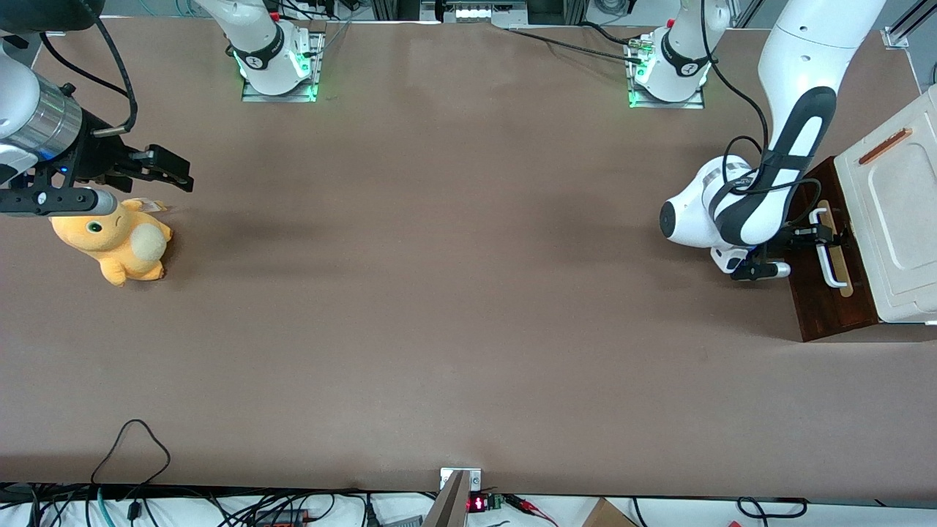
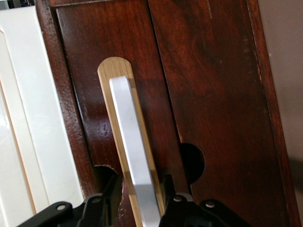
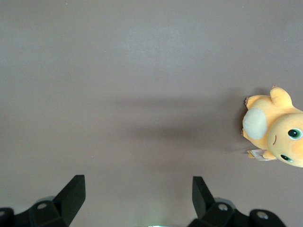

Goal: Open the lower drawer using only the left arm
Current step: 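Close the left gripper around the white bar handle, then pull the handle outward from the cabinet with the left gripper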

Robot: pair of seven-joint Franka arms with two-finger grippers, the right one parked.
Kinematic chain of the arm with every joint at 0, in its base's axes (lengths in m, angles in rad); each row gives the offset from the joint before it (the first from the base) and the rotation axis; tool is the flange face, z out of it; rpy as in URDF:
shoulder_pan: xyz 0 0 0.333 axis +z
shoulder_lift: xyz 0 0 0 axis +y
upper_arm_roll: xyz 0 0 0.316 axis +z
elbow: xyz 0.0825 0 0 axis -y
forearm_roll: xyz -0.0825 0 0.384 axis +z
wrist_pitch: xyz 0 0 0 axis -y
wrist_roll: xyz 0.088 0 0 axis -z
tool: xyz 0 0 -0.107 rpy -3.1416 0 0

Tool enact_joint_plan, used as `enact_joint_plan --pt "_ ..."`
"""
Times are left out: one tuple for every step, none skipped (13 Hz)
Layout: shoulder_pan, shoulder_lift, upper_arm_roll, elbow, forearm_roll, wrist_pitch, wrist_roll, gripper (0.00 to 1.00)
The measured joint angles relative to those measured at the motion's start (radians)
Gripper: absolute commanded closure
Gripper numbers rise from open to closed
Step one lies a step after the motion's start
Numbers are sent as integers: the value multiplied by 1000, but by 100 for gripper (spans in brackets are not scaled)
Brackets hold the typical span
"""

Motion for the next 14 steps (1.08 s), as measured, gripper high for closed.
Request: enact_joint_plan --pt "0 1 0 0 0 1 0 66" --pt "0 2 0 1 0 2 0 66" --pt "0 4 0 2 0 2 0 66" --pt "0 6 0 2 0 3 0 71" --pt "0 7 0 3 0 7 0 77" --pt "0 8 0 3 0 11 0 81" --pt "0 8 0 4 0 11 0 87" --pt "-1 7 0 6 1 9 -12 92" --pt "-1 8 1 6 1 9 -26 98" --pt "-2 8 1 6 1 9 -28 100" --pt "-2 8 1 6 1 9 -28 100" --pt "-2 8 1 6 1 9 -28 100" --pt "-2 8 1 6 1 10 -28 100" --pt "-4 8 1 6 1 10 -28 100"
